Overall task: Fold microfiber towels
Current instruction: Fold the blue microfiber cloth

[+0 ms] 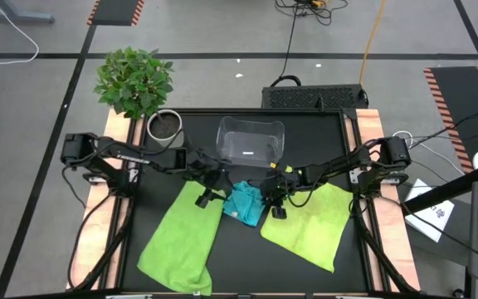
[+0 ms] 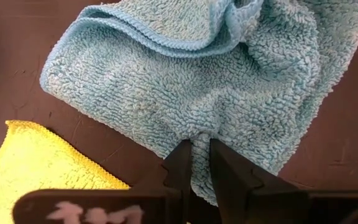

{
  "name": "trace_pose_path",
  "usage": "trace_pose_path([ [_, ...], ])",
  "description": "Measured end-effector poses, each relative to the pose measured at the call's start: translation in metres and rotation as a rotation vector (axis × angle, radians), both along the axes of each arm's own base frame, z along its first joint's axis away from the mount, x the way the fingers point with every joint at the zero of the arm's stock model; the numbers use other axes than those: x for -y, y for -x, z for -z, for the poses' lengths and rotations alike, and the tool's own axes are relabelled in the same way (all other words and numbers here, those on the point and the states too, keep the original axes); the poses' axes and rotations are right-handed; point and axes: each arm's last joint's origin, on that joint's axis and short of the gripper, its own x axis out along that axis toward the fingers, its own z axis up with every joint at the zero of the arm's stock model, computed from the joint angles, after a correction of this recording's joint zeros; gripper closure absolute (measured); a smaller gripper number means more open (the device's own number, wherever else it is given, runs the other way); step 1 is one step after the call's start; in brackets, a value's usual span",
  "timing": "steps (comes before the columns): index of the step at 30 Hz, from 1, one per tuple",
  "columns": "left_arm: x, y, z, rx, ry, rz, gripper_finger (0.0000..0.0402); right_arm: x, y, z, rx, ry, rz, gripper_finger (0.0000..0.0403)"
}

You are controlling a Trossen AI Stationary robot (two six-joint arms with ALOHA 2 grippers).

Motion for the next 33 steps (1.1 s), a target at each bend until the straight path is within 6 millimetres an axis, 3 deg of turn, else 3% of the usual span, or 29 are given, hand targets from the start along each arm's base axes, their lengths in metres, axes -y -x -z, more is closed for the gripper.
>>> trace_pose_path([
  [5, -0.008, -0.010, 0.000, 0.007, 0.000, -0.022, 0.0195, 0.001, -0.001, 0.000, 0.008, -0.001, 0.001, 0.0355],
  [8, -0.012, -0.027, 0.002, 0.012, 0.004, -0.042, 0.0195, 0.002, -0.001, 0.000, 0.009, -0.006, 0.006, 0.0355],
  [16, -0.023, -0.056, 0.023, -0.134, -0.047, 0.008, 0.0195, 0.003, -0.001, 0.000, 0.012, -0.003, 0.003, 0.0355],
  [25, -0.030, -0.065, 0.041, -0.228, -0.041, 0.039, 0.0195, 0.003, 0.002, 0.003, 0.022, -0.012, -0.015, 0.0355],
  [33, -0.019, -0.062, 0.051, -0.309, -0.011, 0.094, 0.0195, 0.010, 0.008, 0.008, 0.034, -0.034, 0.025, 0.0355],
])
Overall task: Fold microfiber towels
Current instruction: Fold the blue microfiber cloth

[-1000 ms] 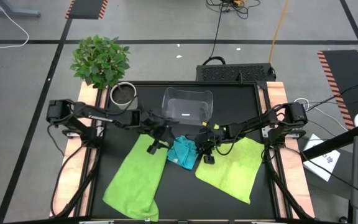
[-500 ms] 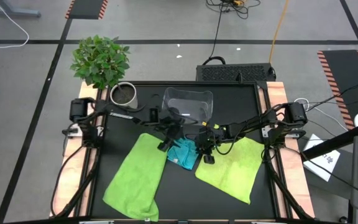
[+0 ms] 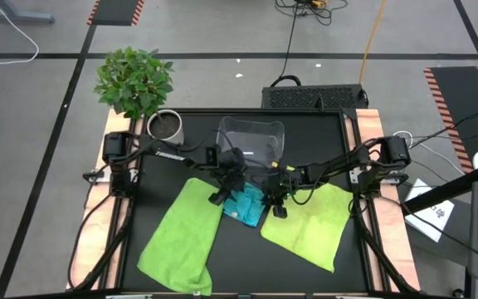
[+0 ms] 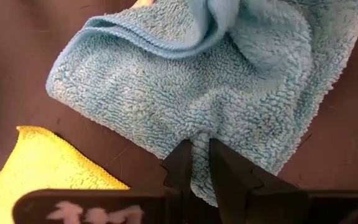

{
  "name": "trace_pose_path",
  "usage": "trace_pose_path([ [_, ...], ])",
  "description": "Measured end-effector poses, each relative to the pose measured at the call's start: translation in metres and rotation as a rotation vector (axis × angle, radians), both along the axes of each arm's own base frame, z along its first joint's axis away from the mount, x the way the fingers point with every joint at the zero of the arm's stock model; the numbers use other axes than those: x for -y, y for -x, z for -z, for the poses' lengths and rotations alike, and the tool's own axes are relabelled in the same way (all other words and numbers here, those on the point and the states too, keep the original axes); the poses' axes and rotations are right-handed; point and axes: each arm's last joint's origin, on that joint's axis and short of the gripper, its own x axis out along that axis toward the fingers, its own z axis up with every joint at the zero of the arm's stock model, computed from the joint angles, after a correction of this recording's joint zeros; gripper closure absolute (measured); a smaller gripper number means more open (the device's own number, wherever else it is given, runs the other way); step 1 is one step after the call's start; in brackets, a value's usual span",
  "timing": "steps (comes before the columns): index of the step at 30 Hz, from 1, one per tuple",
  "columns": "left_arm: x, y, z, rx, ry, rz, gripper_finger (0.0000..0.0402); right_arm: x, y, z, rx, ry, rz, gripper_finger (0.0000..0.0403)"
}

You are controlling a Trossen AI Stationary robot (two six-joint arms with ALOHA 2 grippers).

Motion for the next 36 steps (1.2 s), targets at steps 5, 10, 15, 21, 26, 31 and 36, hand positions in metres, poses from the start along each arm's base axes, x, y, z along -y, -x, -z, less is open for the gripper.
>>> trace_pose_path([
  [5, 0.009, 0.010, 0.002, -0.108, 0.020, 0.024, 0.0195, 0.003, 0.000, 0.000, -0.001, -0.018, 0.003, 0.0355],
  [10, 0.019, 0.013, 0.004, -0.146, 0.019, 0.057, 0.0195, 0.005, 0.000, 0.000, -0.004, -0.039, 0.000, 0.0355],
  [15, 0.026, 0.012, -0.005, -0.100, 0.005, 0.089, 0.0195, 0.005, 0.000, 0.000, -0.006, -0.046, 0.007, 0.0355],
  [21, 0.035, 0.020, -0.029, -0.062, 0.002, 0.106, 0.0195, 0.005, 0.000, 0.000, -0.008, -0.048, 0.010, 0.0355],
  [26, 0.046, 0.030, -0.031, -0.089, 0.014, 0.129, 0.0195, 0.005, 0.000, 0.000, -0.008, -0.048, 0.010, 0.0355],
  [31, 0.057, 0.034, -0.023, -0.107, 0.025, 0.148, 0.0195, 0.005, 0.000, 0.000, -0.006, -0.046, 0.008, 0.0355],
  [36, 0.065, 0.041, -0.016, -0.161, 0.048, 0.143, 0.0195, 0.005, 0.000, 0.000, -0.008, -0.049, 0.012, 0.0355],
])
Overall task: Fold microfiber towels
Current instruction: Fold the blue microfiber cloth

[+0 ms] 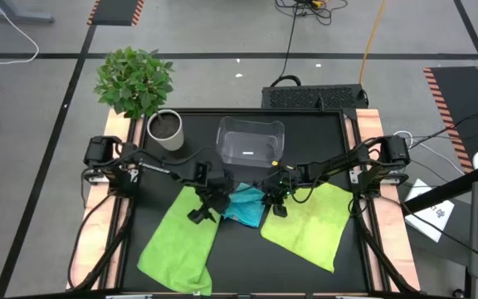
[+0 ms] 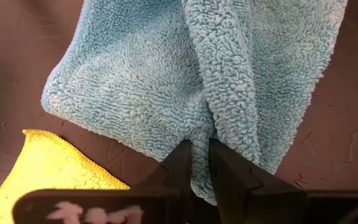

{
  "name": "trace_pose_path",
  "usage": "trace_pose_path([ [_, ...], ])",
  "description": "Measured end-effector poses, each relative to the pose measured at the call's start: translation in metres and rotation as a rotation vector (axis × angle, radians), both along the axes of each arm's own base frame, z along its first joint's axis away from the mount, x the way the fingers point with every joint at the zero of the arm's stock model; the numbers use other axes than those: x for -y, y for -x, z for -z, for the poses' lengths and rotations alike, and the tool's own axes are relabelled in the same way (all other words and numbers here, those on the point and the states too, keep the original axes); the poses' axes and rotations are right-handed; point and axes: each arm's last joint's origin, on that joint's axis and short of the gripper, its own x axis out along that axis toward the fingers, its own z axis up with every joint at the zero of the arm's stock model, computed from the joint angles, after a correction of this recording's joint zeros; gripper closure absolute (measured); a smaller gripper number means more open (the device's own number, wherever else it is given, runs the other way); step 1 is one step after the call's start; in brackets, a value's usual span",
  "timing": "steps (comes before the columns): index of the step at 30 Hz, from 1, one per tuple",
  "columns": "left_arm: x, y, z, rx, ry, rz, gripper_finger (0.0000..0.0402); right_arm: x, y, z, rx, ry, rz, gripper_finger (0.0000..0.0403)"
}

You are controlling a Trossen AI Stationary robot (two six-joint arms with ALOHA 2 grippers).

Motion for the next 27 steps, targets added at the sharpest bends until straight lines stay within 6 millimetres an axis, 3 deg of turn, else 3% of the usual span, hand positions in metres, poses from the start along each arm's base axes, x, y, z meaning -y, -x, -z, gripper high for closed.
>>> trace_pose_path([
  [6, 0.002, 0.001, 0.004, 0.036, -0.007, 0.029, 0.0195, 0.000, 0.000, 0.000, 0.000, -0.001, 0.001, 0.0355],
  [21, -0.022, -0.001, -0.040, 0.318, -0.081, -0.023, 0.0195, 0.000, -0.001, -0.001, 0.017, -0.007, 0.009, 0.0355],
  [27, -0.026, -0.007, -0.027, 0.287, 0.037, 0.011, 0.0195, 0.000, -0.002, -0.001, 0.021, -0.008, 0.010, 0.0355],
])
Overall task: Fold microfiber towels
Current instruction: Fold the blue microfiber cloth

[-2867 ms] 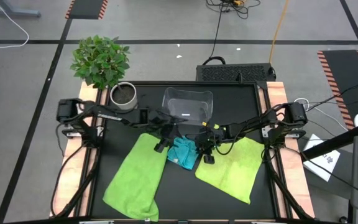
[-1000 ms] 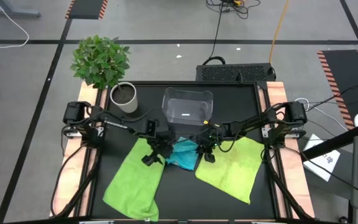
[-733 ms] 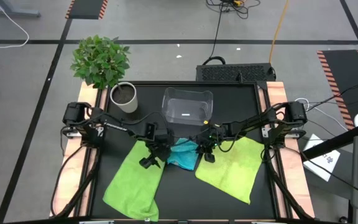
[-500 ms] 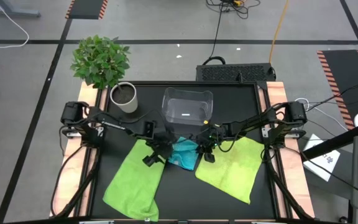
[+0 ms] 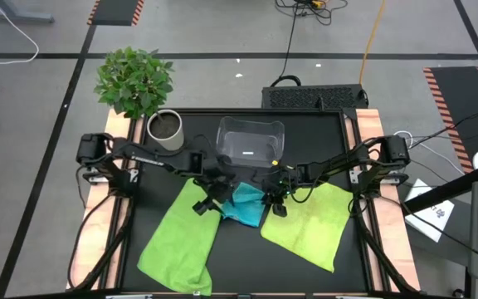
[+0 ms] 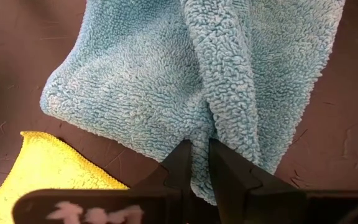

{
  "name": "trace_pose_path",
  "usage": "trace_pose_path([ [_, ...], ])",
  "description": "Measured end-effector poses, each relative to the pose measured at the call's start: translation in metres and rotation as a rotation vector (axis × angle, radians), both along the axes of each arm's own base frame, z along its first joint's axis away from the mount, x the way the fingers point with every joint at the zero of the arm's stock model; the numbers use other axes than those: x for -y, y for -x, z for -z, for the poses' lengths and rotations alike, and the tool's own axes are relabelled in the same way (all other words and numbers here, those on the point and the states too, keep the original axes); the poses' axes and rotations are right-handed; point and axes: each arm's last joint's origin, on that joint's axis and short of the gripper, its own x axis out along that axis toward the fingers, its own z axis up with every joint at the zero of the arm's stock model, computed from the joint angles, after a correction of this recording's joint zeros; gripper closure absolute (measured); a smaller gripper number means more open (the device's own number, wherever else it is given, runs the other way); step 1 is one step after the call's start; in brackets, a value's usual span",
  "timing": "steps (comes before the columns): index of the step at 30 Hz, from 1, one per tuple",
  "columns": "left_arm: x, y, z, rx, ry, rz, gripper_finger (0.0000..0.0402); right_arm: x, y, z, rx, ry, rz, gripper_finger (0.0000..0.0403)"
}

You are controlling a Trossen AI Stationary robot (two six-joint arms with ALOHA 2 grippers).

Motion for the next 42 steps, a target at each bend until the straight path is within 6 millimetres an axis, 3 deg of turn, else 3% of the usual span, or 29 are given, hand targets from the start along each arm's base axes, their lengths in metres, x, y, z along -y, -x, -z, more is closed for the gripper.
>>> trace_pose_path([
  [7, 0.003, -0.010, 0.042, -0.032, 0.047, -0.025, 0.0195, 0.000, 0.000, 0.000, 0.004, 0.003, -0.003, 0.0355],
  [11, -0.010, -0.016, 0.059, -0.011, 0.064, -0.113, 0.0195, 0.000, 0.000, 0.000, 0.006, 0.005, -0.006, 0.0355],
  [20, -0.055, -0.019, 0.055, 0.018, 0.125, -0.303, 0.0195, -0.002, 0.001, 0.000, -0.007, -0.036, -0.026, 0.0355],
  [26, -0.050, -0.015, 0.057, -0.046, 0.187, -0.274, 0.0195, 0.000, 0.001, 0.000, -0.009, -0.041, -0.020, 0.0355],
  [32, -0.042, -0.017, 0.059, -0.027, 0.062, -0.313, 0.0195, 0.002, 0.001, 0.000, -0.005, -0.038, -0.021, 0.0355],
  [42, -0.071, -0.017, 0.057, -0.007, 0.025, -0.497, 0.0195, -0.004, 0.000, -0.001, 0.003, -0.038, -0.034, 0.0355],
])
